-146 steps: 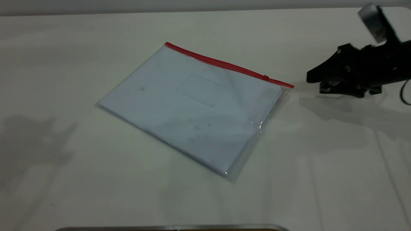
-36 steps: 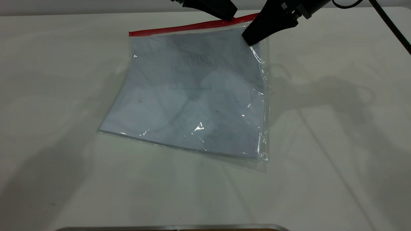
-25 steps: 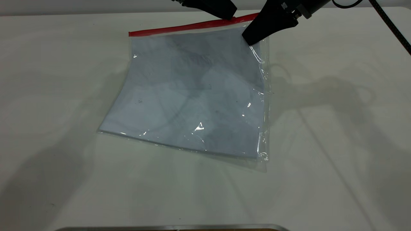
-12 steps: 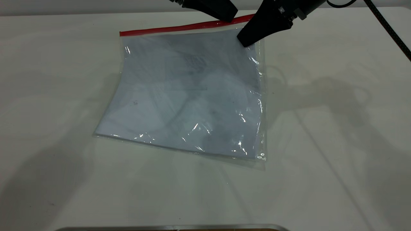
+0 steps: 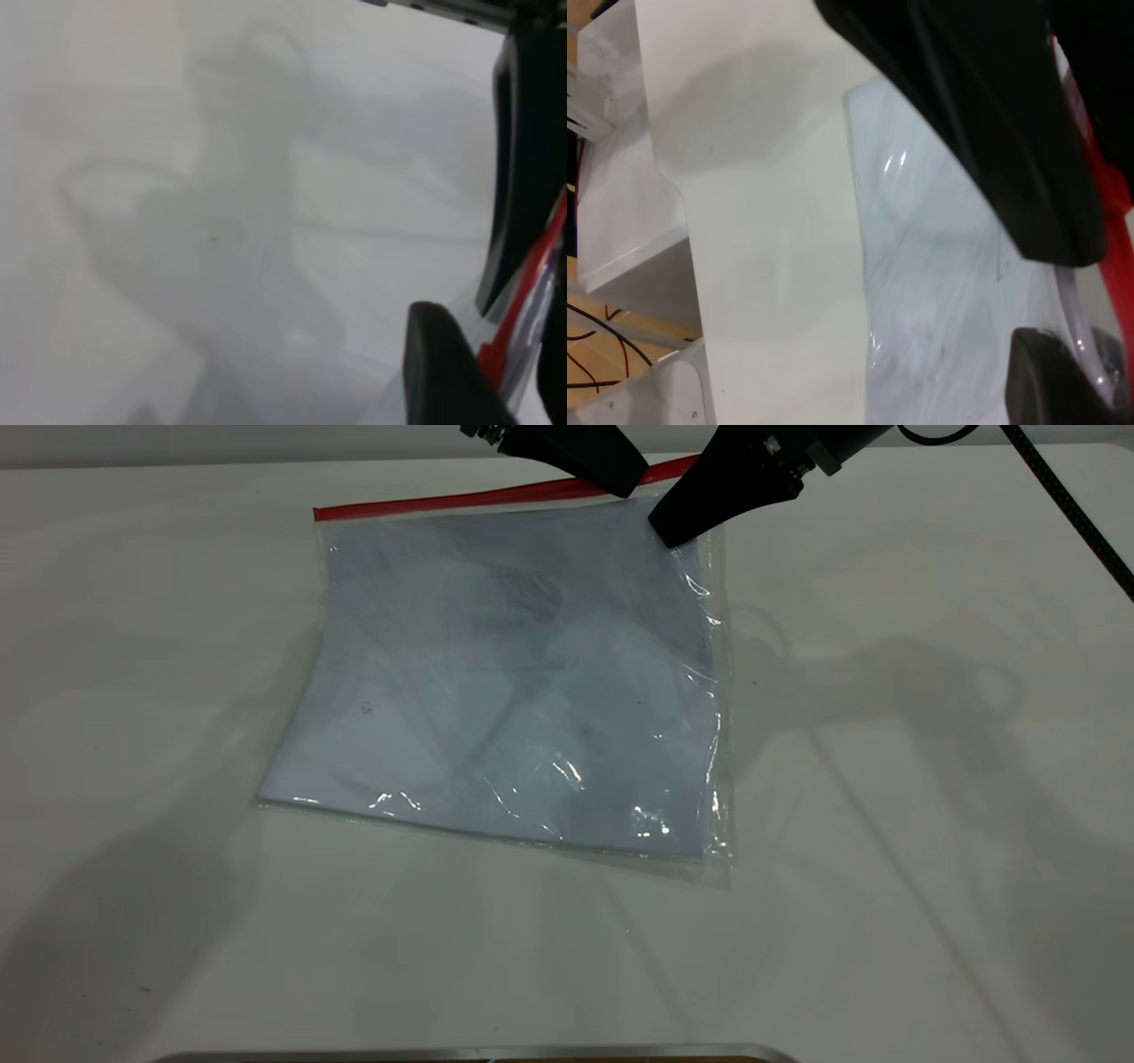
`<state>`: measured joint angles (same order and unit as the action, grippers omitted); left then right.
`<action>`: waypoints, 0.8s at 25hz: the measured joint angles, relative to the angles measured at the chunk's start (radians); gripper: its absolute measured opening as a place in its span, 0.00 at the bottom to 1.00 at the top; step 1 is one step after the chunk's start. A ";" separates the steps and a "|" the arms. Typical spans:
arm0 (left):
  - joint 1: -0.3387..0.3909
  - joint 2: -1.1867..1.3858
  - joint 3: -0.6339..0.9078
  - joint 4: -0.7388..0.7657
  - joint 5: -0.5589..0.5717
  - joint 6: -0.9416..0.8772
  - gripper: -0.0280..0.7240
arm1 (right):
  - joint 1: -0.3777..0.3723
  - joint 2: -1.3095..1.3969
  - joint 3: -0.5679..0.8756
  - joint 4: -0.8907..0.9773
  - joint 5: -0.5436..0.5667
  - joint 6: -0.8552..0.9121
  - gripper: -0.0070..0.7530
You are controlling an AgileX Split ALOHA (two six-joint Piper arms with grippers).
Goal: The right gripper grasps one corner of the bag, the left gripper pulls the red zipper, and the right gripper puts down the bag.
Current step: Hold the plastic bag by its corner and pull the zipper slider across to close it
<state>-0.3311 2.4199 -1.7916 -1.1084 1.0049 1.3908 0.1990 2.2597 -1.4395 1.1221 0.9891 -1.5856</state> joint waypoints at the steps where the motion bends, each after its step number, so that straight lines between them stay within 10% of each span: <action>1: 0.000 0.000 0.000 0.000 -0.005 0.000 0.40 | 0.000 0.000 0.000 0.000 0.000 -0.001 0.05; 9: 0.000 0.000 0.000 0.000 -0.031 0.009 0.14 | 0.000 0.000 0.000 0.010 -0.010 -0.002 0.05; 20: 0.008 0.000 -0.001 -0.037 -0.055 0.029 0.12 | -0.051 0.000 0.000 0.072 0.015 -0.005 0.05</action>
<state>-0.3234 2.4199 -1.7929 -1.1457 0.9498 1.4201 0.1479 2.2597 -1.4395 1.1941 1.0044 -1.5908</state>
